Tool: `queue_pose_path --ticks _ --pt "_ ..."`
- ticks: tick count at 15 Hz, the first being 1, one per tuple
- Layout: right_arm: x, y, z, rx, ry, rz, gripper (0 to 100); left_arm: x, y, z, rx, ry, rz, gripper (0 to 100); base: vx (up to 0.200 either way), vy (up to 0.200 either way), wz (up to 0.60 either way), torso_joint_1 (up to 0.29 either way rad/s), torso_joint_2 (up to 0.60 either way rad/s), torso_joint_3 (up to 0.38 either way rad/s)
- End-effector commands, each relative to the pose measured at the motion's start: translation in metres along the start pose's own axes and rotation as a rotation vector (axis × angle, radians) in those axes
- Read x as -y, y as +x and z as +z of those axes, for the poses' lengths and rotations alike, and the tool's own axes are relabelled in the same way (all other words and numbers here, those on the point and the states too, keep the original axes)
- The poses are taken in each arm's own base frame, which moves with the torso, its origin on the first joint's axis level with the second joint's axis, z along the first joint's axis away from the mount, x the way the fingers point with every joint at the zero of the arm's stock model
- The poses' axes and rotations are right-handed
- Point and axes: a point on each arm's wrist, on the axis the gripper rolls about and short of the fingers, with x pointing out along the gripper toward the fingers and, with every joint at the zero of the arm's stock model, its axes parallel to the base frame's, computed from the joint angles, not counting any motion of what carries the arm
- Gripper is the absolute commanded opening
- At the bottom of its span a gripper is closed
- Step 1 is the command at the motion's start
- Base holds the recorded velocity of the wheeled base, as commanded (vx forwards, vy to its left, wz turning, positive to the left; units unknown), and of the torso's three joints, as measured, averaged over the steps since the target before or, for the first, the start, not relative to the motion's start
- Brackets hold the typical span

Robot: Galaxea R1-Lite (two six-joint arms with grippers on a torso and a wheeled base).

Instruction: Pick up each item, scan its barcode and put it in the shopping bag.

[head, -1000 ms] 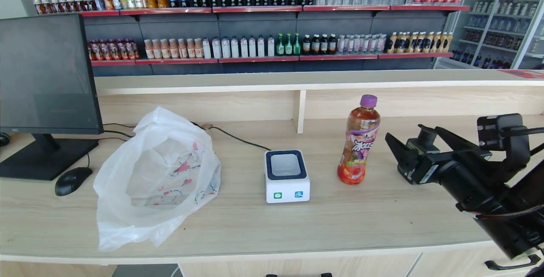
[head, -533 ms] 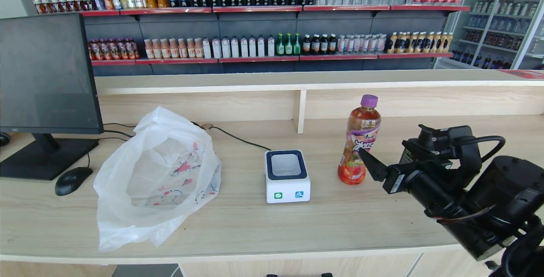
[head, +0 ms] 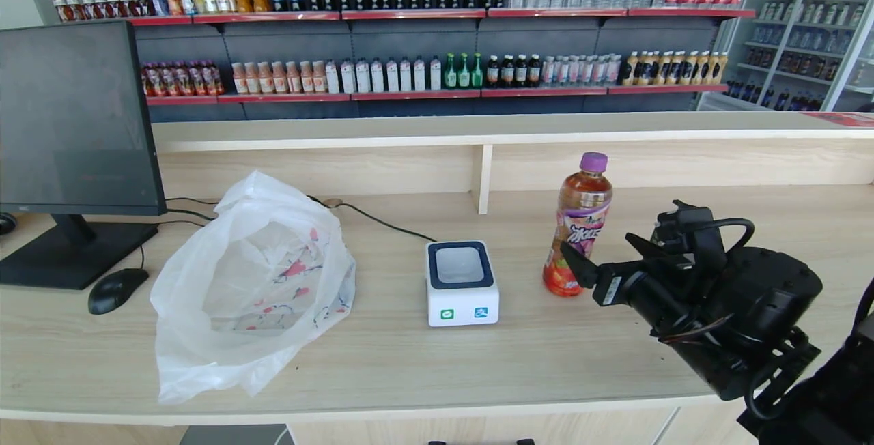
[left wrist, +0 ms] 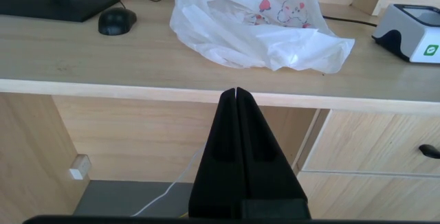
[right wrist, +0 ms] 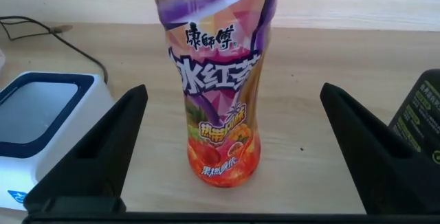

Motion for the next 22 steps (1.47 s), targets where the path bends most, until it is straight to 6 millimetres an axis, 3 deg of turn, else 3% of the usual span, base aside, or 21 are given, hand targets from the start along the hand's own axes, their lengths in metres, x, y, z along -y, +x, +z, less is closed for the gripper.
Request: queue_pose_path --ticks 1,22 --pt "-0.001 0.007 -0.004 -0.003 0.000 -0.002 100 0.000 0.000 0.000 0.000 0.000 0.000 0 0.000 0.000 0.00 0.000 0.00 0.000" --pt "-0.014 0.057 -0.023 0.030 0.034 -0.004 100 0.000 0.000 0.000 0.000 0.000 0.000 0 0.000 0.000 0.00 0.000 0.00 0.000"
